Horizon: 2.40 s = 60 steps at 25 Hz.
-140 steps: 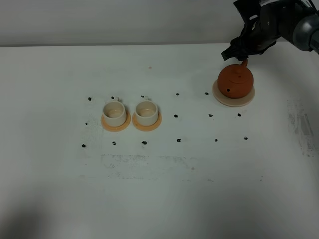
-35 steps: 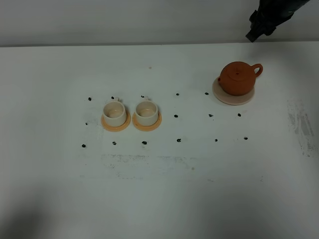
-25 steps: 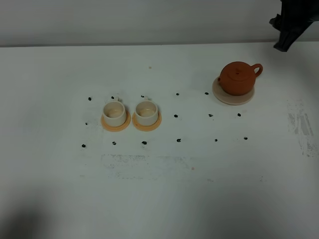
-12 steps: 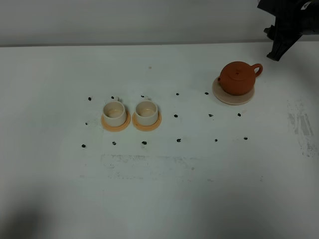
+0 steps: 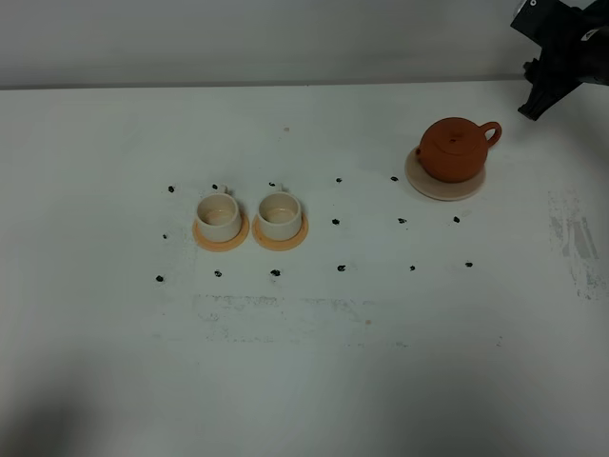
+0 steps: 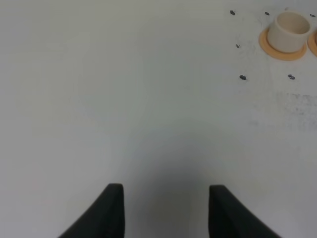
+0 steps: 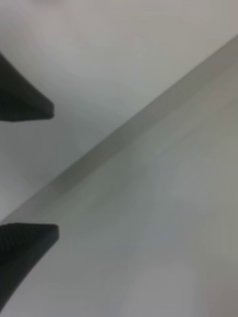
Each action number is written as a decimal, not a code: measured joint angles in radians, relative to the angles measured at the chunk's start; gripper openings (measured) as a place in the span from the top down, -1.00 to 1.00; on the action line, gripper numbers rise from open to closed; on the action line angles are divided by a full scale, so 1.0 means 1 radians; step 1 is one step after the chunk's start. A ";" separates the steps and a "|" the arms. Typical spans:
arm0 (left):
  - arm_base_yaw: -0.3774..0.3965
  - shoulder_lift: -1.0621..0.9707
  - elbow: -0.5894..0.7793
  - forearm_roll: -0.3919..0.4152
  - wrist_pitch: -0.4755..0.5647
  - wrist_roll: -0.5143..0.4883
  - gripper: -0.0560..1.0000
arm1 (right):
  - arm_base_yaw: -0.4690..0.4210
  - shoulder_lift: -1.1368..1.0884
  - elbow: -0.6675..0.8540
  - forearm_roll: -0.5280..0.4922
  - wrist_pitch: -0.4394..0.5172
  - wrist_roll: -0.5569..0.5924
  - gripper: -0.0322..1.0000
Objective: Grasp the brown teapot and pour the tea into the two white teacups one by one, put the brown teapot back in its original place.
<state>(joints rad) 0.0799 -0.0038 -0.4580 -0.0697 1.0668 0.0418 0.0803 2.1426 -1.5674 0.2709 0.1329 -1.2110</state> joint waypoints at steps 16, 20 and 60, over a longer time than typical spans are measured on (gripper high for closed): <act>0.000 0.000 0.000 0.000 0.000 0.000 0.09 | 0.000 0.053 0.000 0.051 0.075 -0.014 0.02; 0.000 0.000 0.000 0.000 0.000 0.000 0.09 | 0.003 0.053 0.000 0.052 0.079 -0.018 0.02; 0.000 0.000 0.000 0.000 0.000 0.000 0.09 | 0.038 0.063 -0.007 0.070 0.255 -0.143 0.03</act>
<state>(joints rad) 0.0799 -0.0038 -0.4580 -0.0697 1.0668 0.0418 0.1185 2.2054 -1.5742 0.3409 0.3883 -1.3540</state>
